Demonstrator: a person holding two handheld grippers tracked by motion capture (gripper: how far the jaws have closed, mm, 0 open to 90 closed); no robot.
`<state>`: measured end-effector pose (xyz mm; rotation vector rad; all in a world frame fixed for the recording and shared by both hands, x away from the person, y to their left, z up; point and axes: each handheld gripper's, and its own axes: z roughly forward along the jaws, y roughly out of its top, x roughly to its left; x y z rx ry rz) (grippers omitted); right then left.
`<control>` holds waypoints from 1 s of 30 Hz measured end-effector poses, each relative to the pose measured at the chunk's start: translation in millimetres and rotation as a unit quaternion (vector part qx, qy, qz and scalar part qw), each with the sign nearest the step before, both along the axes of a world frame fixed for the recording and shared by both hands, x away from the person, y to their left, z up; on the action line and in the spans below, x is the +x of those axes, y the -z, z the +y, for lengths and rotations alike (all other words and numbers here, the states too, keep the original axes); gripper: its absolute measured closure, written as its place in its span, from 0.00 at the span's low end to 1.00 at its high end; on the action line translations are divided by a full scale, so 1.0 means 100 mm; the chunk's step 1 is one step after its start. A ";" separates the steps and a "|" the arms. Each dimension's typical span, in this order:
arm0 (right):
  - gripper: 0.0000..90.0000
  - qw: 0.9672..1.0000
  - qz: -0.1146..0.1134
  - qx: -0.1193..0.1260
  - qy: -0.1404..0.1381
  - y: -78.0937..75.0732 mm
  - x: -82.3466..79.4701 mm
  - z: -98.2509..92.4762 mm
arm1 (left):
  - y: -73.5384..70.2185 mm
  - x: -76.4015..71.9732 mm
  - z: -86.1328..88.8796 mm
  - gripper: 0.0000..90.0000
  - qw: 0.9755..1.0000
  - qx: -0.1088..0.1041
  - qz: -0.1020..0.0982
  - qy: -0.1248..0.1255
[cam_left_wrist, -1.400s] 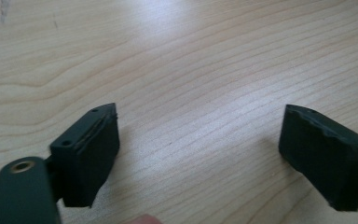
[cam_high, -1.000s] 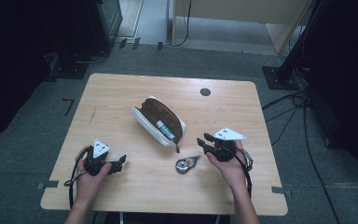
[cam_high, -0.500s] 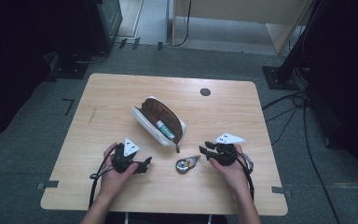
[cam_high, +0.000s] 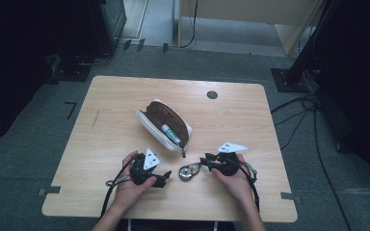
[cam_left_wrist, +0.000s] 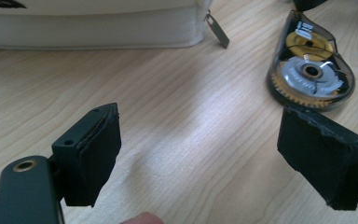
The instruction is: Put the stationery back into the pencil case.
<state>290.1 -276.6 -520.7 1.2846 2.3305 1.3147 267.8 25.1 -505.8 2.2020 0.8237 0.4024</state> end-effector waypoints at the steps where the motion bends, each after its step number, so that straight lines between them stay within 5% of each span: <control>1: 0.71 1.000 -0.001 0.001 0.004 0.00 -0.01 0.01 | 0.02 0.00 0.00 0.16 1.000 -0.001 0.004 0.005; 20: 0.70 1.000 -0.005 -0.009 0.003 -0.01 -0.02 0.17 | 0.08 -0.18 -0.37 0.16 0.998 0.005 0.006 0.068; 26: 0.71 1.000 -0.002 -0.010 -0.001 -0.02 -0.03 0.17 | 0.12 -0.18 -0.44 0.16 0.998 0.023 0.008 0.063; 30: 0.74 1.000 0.008 0.002 -0.014 -0.01 -0.02 0.17 | 0.11 -0.15 -0.39 0.19 0.997 0.012 0.016 0.068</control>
